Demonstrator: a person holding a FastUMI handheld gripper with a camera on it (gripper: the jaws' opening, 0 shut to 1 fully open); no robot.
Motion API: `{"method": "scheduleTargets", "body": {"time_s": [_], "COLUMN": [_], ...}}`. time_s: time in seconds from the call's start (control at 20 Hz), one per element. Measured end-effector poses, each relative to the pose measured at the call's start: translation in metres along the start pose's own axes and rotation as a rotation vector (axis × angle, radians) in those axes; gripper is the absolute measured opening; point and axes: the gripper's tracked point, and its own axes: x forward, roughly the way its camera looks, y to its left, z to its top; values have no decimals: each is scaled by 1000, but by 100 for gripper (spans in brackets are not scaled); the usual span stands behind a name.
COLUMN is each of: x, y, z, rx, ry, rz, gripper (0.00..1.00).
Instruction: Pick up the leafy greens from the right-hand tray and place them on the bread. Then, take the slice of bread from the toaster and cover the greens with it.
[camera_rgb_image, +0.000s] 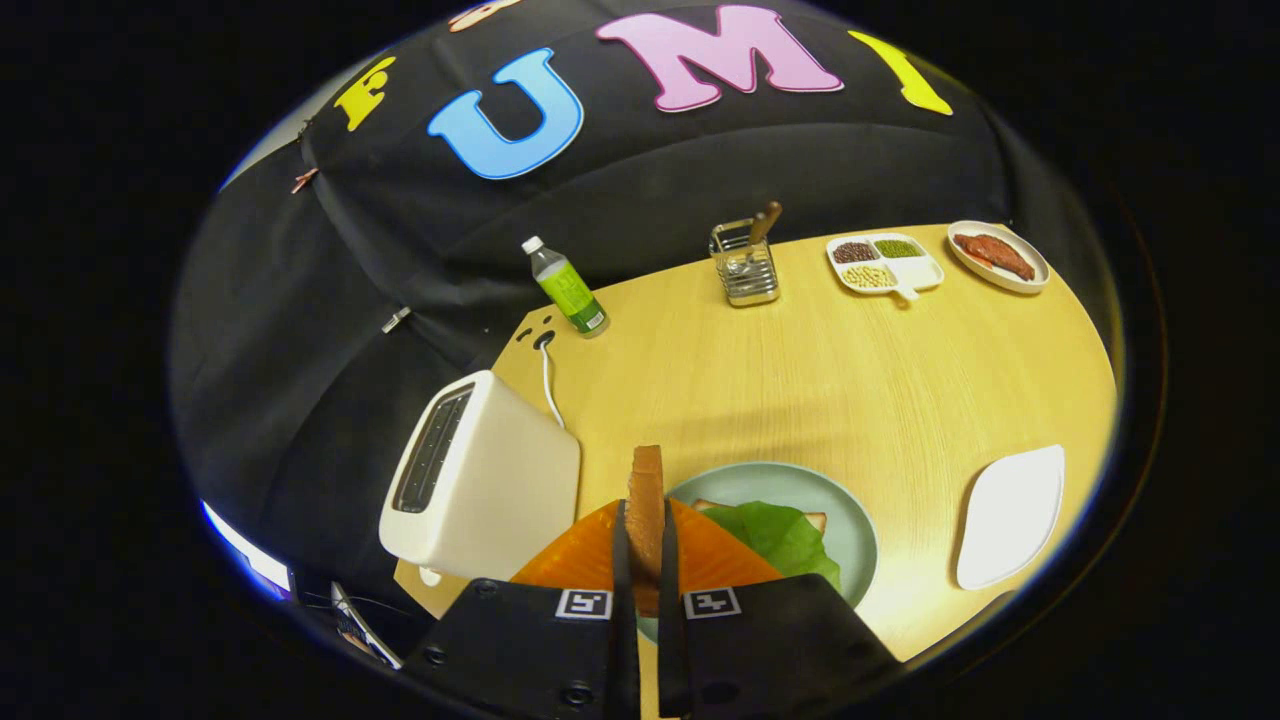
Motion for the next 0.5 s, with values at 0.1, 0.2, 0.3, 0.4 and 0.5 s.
{"method": "scheduleTargets", "body": {"time_s": [0.1,0.2,0.3,0.4,0.5], "x": [3,5,6,7,6], "y": [-19,-36,-52,-69,-88], "z": [-8,-14,-19,-26,-32], "rx": [14,22,22,5,-28], "ry": [17,29,29,28,33], "rz": [-35,-71,-106,-155,-214], "gripper": [11,12,15,20,35]}}
